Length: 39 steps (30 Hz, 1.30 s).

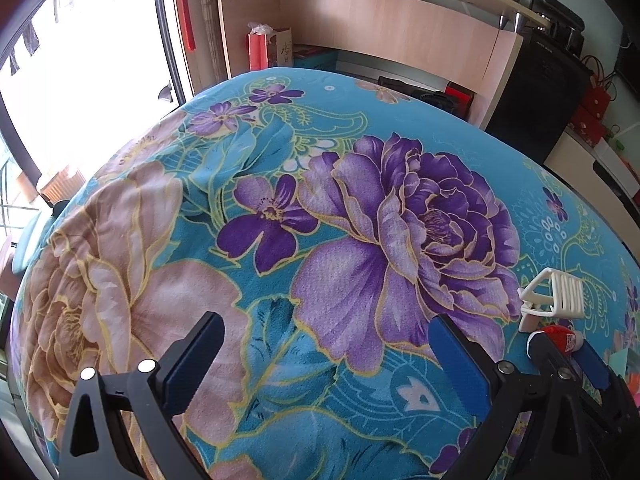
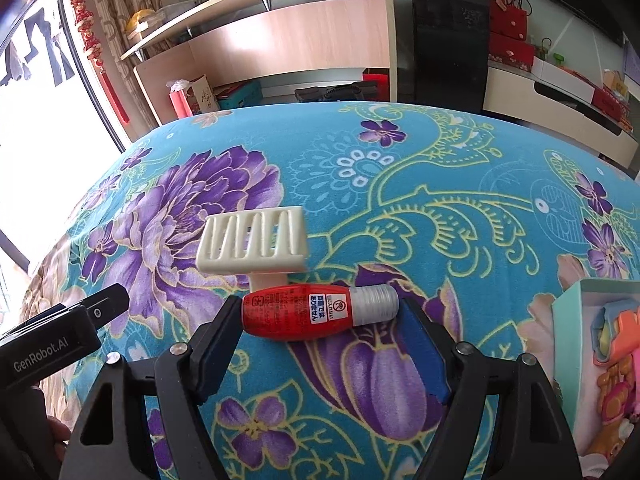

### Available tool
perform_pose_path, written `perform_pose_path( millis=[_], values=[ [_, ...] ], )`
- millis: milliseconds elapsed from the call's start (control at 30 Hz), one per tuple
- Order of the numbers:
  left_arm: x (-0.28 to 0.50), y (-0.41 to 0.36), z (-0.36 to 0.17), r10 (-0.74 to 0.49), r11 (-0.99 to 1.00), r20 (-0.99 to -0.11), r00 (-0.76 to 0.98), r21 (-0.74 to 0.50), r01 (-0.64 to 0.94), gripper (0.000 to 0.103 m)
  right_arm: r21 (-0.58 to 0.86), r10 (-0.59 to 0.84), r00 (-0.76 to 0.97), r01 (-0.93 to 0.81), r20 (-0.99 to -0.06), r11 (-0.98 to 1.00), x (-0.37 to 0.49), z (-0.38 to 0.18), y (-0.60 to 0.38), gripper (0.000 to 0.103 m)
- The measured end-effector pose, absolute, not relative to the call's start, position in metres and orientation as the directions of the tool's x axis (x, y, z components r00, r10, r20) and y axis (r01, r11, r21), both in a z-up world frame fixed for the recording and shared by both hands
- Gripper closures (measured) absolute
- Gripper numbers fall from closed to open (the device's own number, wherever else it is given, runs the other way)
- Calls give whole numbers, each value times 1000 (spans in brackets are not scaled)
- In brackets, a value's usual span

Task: Organize rigid objects
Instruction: 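Close the right gripper around the red lighter, then grasp the white slotted holder with the left gripper while the right gripper holds the red lighter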

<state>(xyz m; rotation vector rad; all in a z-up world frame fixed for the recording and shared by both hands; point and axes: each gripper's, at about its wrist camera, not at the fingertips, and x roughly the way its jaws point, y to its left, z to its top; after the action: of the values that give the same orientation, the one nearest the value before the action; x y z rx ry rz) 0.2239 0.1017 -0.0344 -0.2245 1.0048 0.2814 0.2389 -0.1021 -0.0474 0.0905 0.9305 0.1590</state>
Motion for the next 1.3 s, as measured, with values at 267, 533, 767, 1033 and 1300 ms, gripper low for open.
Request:
perform_pose_path(
  millis=[267, 533, 767, 1033, 1300],
  values=[
    [228, 85, -28, 89, 957, -846, 526, -74, -282, 0, 152, 123, 617, -6, -777, 988, 234, -30, -138, 24],
    [234, 56, -22, 23, 976, -835, 550, -99, -191, 0, 99, 29, 667, 67, -744, 993, 223, -4, -165, 24],
    [237, 24, -12, -38, 988, -799, 600, -120, -96, 0, 91, -28, 691, 136, -722, 987, 211, 14, -189, 24],
    [245, -12, -10, -79, 995, -769, 635, -98, 6, 0, 124, -35, 684, 182, -729, 975, 205, 16, -207, 24],
    [252, -27, -17, -66, 998, -757, 650, -62, 29, 0, 143, -25, 683, 189, -730, 972, 203, 16, -212, 24]
  ],
)
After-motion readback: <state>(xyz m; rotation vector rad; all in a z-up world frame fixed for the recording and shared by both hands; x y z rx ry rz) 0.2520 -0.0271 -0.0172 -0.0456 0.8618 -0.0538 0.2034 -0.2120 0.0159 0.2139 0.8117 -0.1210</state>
